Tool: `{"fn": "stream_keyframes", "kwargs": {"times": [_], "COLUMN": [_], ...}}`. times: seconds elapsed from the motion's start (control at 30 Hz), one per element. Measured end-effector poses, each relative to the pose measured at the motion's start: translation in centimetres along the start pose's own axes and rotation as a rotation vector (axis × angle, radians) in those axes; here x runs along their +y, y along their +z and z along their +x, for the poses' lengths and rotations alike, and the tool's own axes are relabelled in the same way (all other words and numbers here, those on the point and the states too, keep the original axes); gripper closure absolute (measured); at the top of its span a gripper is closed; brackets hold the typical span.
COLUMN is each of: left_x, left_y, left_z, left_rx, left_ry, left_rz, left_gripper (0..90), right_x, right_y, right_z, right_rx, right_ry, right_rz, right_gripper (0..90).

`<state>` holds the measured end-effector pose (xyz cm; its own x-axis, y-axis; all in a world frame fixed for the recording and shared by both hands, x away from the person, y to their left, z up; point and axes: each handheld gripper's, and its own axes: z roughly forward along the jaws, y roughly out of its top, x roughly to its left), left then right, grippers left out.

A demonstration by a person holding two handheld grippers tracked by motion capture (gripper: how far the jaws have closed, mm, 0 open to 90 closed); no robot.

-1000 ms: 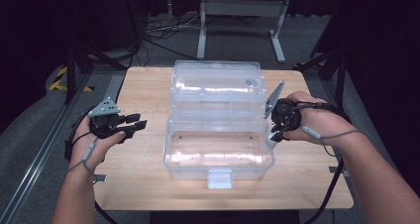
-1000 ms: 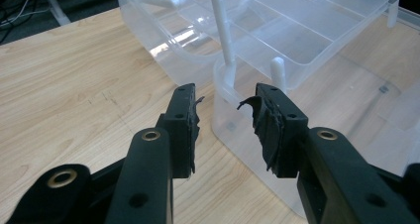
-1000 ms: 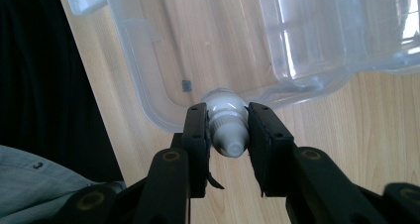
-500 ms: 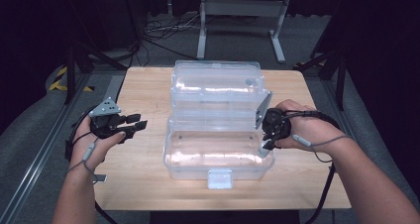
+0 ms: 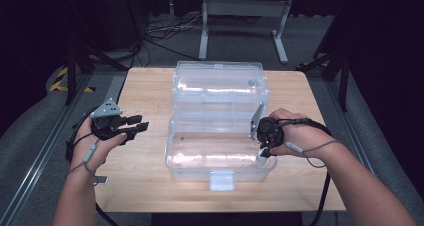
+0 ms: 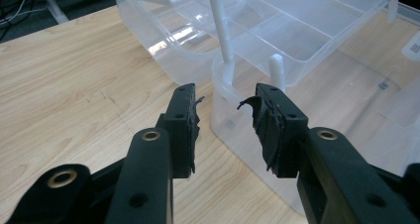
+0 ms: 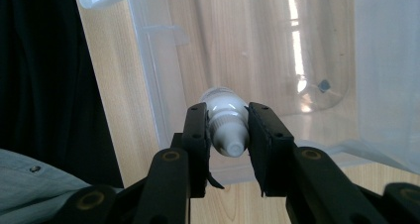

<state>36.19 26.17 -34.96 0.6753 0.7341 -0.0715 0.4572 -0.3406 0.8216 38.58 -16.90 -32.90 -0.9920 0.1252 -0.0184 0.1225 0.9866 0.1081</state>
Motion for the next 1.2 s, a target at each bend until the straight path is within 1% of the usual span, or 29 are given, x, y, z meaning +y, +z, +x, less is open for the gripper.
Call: {"fn": "stream_keyframes", "kwargs": {"times": [0.17,0.23,0.33,0.4,0.5,0.57,0.63,0.67,0.7,0.77,0.93,1.03,1.07,1.2], "left_x": [0.0,-0.1,-0.1,-0.1,-0.1,-0.1,-0.1,-0.1,-0.1,-0.1,-0.1,-0.1,-0.1,-0.1], "left_y": [0.1,0.1,0.1,0.1,0.2,0.2,0.1,0.1,0.1,0.0,0.1,0.1,0.1,0.1], "left_z": [0.0,0.0,0.1,0.1,0.1,0.1,0.2,0.2,0.2,0.2,0.2,0.2,0.2,0.2], "left_rx": [-0.003,-0.003,-0.003,-0.002,-0.003,-0.004,-0.003,-0.002,-0.001,0.0,-0.001,-0.001,-0.002,-0.002], "left_ry": [-0.004,-0.004,-0.006,-0.003,-0.003,-0.002,-0.003,-0.005,-0.004,-0.004,-0.003,-0.004,-0.003,-0.001], "left_rz": [0.003,0.005,0.006,0.009,0.01,0.013,0.013,0.01,0.009,0.011,0.012,0.013,0.014,0.017], "left_gripper": [61.8,61.7,61.7,61.5,61.4,61.3,61.3,61.3,61.3,61.2,61.2,61.2,61.3,61.3], "right_x": [0.0,0.0,0.0,0.1,0.2,0.3,0.3,0.4,0.4,0.5,0.5,0.5,0.5,0.5], "right_y": [0.9,1.1,1.7,2.1,2.3,2.9,3.0,3.4,3.5,3.8,4.5,4.8,5.0,5.3], "right_z": [-0.2,-0.4,-0.4,-0.6,-0.6,-0.7,-0.7,-0.7,-0.8,-0.8,-0.6,-0.6,-0.6,-0.8], "right_rx": [0.011,0.007,0.015,0.015,0.019,0.025,0.03,0.031,0.032,0.036,0.051,0.054,0.053,0.058], "right_ry": [0.007,0.001,0.016,0.004,0.013,0.001,0.007,0.009,0.002,-0.001,0.004,0.005,0.001,-0.001], "right_rz": [0.001,0.013,0.015,0.017,0.027,0.031,0.035,0.023,0.034,0.032,0.052,0.048,0.059,0.063], "right_gripper": [71.2,71.2,71.2,71.2,71.2,71.2,71.2,71.2,71.2,71.2,71.2,71.2,71.2,71.1]}}
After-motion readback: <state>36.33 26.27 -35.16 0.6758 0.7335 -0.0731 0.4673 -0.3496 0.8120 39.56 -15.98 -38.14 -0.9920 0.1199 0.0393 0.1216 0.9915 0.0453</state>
